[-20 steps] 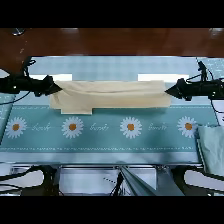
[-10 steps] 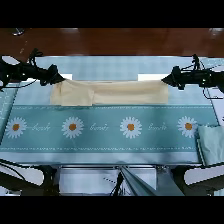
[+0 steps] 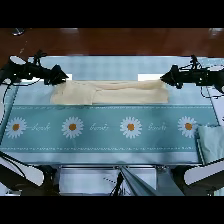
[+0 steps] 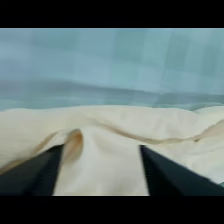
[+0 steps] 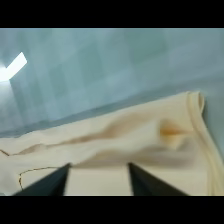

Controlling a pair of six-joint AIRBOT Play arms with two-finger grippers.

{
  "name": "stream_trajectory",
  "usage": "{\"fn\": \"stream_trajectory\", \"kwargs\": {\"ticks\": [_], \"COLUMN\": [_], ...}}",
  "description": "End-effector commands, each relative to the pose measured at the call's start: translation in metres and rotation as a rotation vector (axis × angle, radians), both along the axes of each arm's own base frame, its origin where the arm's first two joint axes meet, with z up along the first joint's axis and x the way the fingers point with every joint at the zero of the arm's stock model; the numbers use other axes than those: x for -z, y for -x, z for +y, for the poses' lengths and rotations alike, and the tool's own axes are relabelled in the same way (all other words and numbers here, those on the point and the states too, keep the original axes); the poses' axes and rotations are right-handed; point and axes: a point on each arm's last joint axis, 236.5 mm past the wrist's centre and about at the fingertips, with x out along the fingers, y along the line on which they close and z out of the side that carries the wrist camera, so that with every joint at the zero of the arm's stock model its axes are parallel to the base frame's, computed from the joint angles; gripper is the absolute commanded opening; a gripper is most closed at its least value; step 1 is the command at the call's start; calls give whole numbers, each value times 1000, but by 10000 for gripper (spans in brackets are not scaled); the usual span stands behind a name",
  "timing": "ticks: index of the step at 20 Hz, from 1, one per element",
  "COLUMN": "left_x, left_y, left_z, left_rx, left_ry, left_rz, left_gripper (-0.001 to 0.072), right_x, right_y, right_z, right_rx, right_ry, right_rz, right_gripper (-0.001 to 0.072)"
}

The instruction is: Fold the shirts.

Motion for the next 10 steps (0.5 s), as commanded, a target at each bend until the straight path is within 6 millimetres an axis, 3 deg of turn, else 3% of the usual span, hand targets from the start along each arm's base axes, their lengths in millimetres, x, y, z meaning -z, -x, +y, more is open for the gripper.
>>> {"fn": "stream_trajectory", "kwargs": {"ticks": [1, 4, 6, 8, 10], "left_x": [-3, -21, -34, -41, -48], "left_y": [23, 66, 75, 76, 83], "left_z": [12, 56, 78, 82, 65], "left_rx": [96, 138, 51, -65, -122], "left_ry": [-56, -79, -85, -72, -31], "left_rz": [71, 181, 150, 49, -74], "left_gripper": [705, 705, 705, 705, 705], "right_x": [-15, -30, -22, -3, 12], "right_y": [8, 25, 46, 63, 70], "right_z": [-15, -74, -109, -113, -100], "right_rx": [-31, 12, 49, 56, 46], "right_ry": [-20, 43, 126, 119, 98], "right_rz": [-12, -25, 34, 98, 125], "right_gripper": [621, 620, 620, 620, 620]}}
